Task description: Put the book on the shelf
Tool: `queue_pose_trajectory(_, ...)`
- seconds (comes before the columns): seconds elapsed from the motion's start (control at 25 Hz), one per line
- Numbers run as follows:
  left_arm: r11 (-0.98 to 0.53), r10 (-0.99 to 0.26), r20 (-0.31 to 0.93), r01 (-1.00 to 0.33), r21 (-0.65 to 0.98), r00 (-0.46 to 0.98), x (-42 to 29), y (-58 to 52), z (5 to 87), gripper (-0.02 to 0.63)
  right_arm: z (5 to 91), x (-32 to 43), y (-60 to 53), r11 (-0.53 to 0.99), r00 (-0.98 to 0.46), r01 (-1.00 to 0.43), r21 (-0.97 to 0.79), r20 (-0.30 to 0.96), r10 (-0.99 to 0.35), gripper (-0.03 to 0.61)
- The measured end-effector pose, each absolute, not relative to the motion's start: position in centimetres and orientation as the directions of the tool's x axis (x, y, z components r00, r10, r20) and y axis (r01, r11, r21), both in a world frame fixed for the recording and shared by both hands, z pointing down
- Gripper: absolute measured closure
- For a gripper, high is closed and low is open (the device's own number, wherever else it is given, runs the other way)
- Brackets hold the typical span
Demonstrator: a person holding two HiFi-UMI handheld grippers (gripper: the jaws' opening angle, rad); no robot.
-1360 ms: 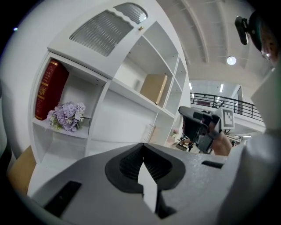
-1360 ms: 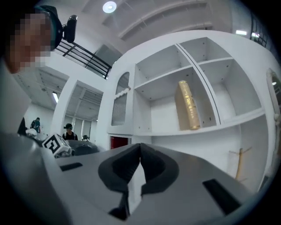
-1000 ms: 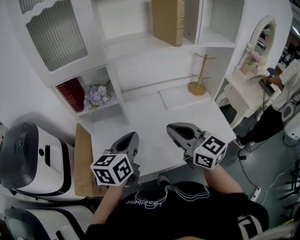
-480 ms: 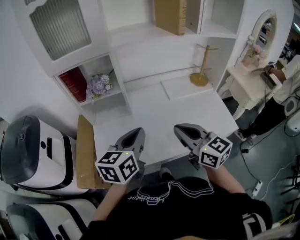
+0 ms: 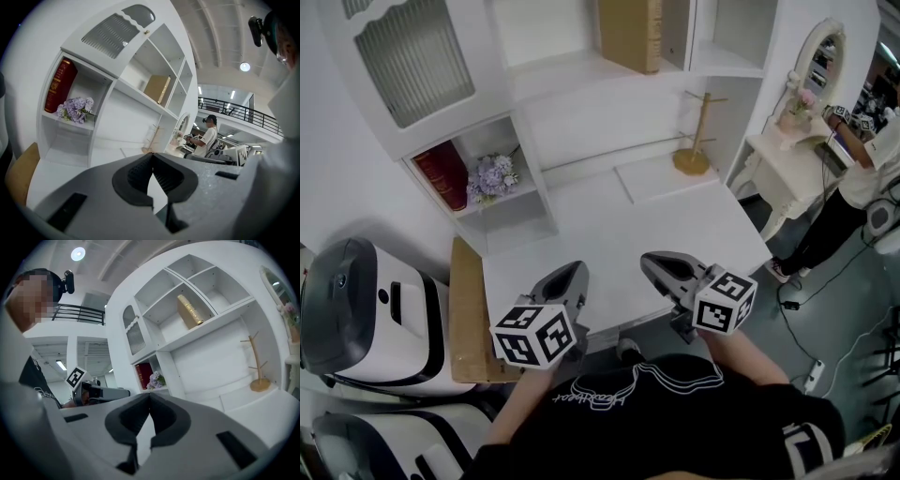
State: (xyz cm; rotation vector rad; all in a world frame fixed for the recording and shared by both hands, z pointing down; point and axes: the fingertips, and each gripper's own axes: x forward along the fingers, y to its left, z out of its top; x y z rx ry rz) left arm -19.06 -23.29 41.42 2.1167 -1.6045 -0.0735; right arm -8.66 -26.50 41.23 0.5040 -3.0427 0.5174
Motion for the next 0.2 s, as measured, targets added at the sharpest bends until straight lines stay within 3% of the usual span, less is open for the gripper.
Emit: queue_pose_trajectory(0.2, -0.181, -0.914, 0.265, -0.893, 0.412, 0.308, -18.68, -23.44, 42.51, 0.612, 41.88, -8.04, -26.68, 0.884, -0.949, -0.312, -0.349, 0.072, -0.306, 0.572)
